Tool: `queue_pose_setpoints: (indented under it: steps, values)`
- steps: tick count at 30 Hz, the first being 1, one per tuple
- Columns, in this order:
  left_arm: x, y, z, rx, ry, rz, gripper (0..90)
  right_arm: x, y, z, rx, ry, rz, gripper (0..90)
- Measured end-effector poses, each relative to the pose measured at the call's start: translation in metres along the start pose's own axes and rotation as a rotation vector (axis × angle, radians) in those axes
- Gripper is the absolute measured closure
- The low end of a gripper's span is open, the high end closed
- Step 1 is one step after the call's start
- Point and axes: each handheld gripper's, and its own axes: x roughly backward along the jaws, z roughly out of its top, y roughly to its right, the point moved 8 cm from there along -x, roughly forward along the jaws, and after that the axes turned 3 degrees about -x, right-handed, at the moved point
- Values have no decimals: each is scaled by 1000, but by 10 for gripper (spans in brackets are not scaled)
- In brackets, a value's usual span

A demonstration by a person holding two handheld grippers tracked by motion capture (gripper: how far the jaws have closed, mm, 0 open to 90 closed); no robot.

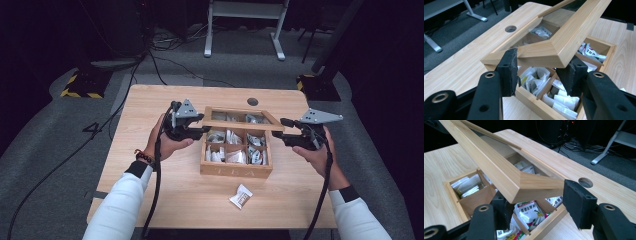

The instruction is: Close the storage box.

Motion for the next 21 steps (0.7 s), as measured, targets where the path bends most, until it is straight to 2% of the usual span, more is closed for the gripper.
queue_pose_setpoints:
  steps: [12,21]
  values:
    - [-4,10,-20,6,-10,-14,486,1,-13,-16,29,-17,29,406]
    - [-8,17,-36,19,-27,-31,469,0,-18,-33,28,-39,53,392]
